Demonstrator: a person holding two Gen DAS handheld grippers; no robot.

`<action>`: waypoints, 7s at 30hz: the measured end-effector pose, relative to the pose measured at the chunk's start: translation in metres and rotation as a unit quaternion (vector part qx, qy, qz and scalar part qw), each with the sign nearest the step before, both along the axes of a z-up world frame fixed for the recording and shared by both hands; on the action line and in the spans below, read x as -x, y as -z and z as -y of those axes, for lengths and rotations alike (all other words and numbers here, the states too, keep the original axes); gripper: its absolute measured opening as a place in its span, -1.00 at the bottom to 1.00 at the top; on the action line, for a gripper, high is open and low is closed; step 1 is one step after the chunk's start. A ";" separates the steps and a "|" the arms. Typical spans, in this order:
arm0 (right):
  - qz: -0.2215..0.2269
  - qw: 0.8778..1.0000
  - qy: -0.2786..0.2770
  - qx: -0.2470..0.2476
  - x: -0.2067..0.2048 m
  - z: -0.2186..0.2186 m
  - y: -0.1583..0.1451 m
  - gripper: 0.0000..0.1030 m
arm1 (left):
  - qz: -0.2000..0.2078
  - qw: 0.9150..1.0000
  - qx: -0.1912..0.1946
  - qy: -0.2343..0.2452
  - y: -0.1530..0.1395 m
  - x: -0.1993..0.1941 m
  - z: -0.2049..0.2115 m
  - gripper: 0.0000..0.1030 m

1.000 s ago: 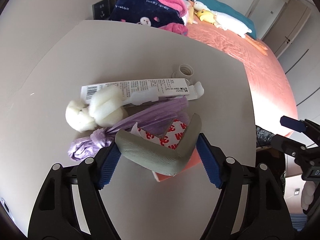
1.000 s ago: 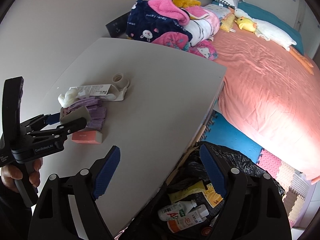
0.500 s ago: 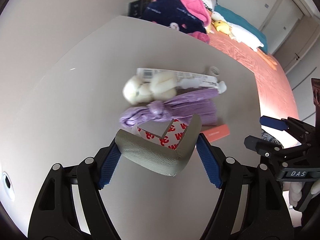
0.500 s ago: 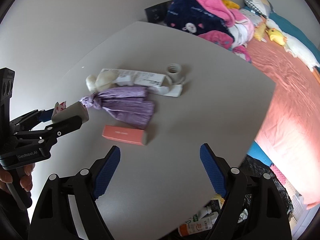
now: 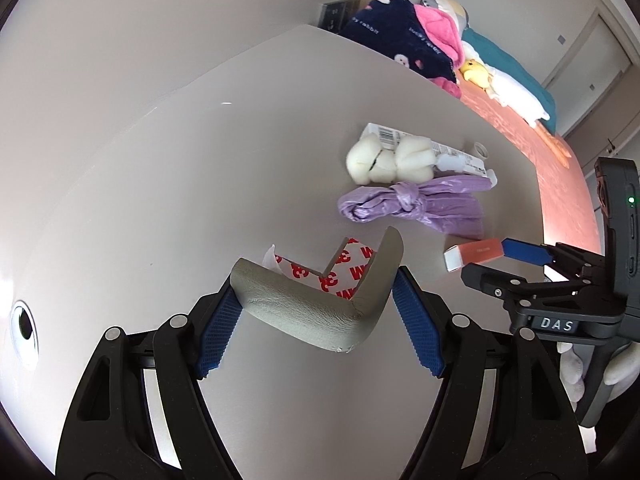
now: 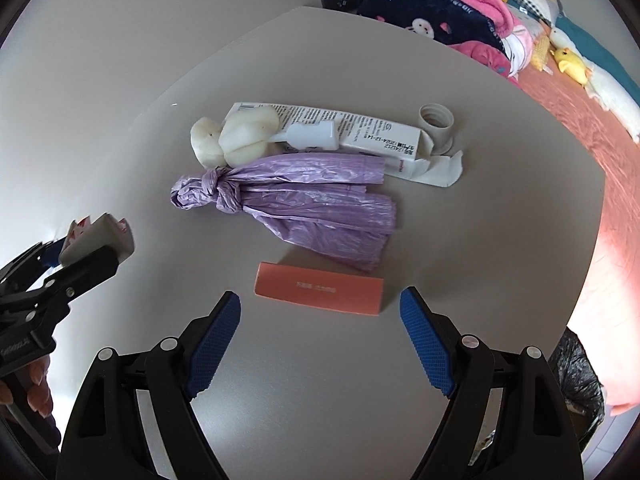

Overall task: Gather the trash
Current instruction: 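Grasp the grey foam corner with the left tool while the right tool grasps the orange box, then carry foam corner and orange box over the trash bag and release both, then move both tools back to the table toward the purple bag and cup, then grasp the knotted purple bag with the left tool while the right tool grasps the small cup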

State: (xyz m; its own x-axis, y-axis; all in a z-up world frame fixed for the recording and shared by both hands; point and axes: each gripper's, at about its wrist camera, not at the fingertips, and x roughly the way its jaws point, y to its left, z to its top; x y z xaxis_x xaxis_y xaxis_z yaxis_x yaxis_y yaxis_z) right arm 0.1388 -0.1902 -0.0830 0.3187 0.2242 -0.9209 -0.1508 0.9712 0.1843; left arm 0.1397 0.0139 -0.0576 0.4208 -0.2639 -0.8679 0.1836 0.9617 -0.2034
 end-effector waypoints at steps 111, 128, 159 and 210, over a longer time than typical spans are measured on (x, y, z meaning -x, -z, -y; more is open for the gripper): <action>0.139 0.953 0.269 0.003 0.217 0.263 -0.117 0.75 | 0.027 0.932 0.013 0.362 -0.046 0.134 0.273 0.87; 0.120 0.974 0.191 0.001 0.156 0.204 -0.101 0.75 | 0.016 0.959 0.001 0.281 -0.034 0.094 0.212 0.87; 0.072 0.988 0.135 -0.004 0.069 0.131 -0.069 0.75 | 0.013 0.974 -0.026 0.224 0.000 -0.021 0.113 0.88; 0.066 0.993 0.097 0.003 -0.064 0.088 -0.025 0.49 | 0.015 0.996 0.015 0.085 0.026 -0.076 0.065 -0.60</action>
State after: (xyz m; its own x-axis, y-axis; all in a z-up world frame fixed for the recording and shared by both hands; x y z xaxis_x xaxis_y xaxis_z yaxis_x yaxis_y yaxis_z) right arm 0.2028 -0.2783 -0.0577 0.4728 0.1420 -0.8697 0.0177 0.9852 0.1705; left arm 0.2157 -0.0507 -0.0840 0.3937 -0.3593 -0.8461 0.3497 0.9098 -0.2236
